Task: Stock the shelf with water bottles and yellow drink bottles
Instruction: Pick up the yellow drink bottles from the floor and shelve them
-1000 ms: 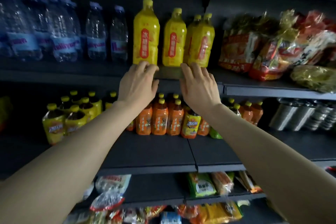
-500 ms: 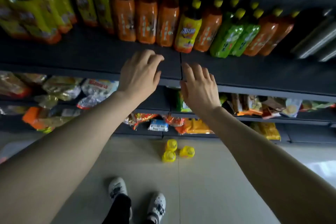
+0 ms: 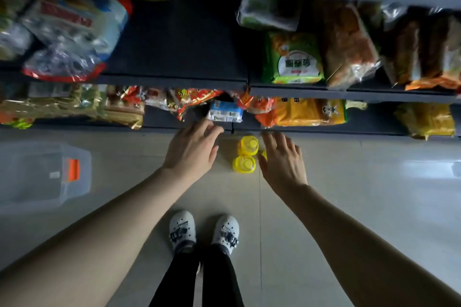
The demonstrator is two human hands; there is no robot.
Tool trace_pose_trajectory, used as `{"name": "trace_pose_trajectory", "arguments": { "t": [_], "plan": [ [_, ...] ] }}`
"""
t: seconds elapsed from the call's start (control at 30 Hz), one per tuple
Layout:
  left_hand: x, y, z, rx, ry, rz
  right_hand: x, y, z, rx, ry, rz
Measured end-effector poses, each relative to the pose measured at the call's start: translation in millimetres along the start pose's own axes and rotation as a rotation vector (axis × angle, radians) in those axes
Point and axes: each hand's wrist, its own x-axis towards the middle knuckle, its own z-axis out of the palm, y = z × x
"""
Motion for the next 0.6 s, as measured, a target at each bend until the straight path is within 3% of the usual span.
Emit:
{"name": "trace_pose_trajectory", "arguments": {
  "t": [0.17,0.6],
  "plan": [
    [-14,-20,116,-0.026,-0.125,-0.03,-1,26,108,-0.009,-0.118,0.089],
    [-21,-46,341,-0.041,-0.309,-0.095,31,74,310,0.167,-0.138,0.236]
  ]
}}
